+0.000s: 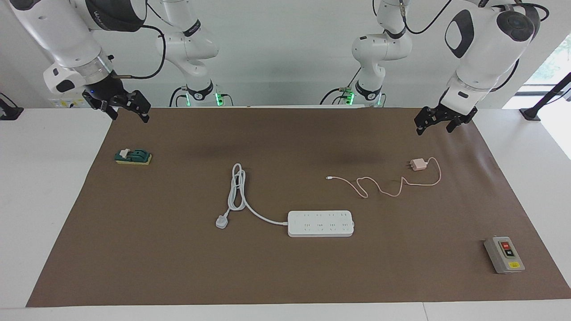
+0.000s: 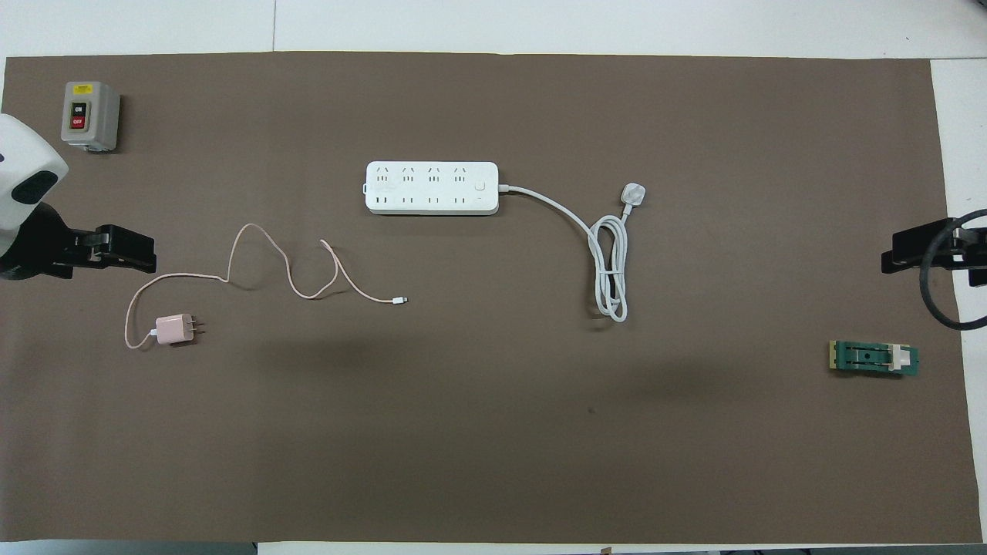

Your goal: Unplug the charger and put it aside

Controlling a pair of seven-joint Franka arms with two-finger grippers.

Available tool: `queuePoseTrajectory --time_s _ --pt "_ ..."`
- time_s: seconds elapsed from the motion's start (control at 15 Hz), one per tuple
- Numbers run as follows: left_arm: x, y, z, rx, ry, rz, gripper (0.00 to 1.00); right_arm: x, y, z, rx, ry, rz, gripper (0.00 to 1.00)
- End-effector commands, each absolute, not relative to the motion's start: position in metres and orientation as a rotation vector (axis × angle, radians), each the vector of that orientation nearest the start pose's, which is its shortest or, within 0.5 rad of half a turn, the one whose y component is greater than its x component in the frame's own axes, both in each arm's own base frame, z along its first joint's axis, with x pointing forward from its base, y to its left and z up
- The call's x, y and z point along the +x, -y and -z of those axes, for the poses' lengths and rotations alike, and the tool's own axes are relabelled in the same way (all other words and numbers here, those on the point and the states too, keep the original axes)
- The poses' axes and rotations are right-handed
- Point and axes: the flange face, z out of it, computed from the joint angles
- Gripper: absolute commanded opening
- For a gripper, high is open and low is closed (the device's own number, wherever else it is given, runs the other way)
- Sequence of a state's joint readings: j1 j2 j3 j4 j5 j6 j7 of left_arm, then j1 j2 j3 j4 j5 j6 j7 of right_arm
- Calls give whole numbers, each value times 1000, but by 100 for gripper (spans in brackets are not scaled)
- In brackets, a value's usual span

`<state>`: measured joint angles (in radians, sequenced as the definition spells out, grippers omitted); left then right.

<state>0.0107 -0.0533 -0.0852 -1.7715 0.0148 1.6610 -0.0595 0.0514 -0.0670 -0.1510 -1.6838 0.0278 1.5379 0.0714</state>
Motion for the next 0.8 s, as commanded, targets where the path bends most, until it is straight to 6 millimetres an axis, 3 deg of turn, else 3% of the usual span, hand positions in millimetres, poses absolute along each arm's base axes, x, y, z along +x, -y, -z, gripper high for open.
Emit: queuePoseTrajectory --time_s 0.0,0.73 --pt "534 39 -573 -3117 -152 -62 100 526 54 -605 -3112 -226 -132 100" --pt "532 38 -573 -3105 -180 -69 100 528 54 -606 -3122 -90 -100 100"
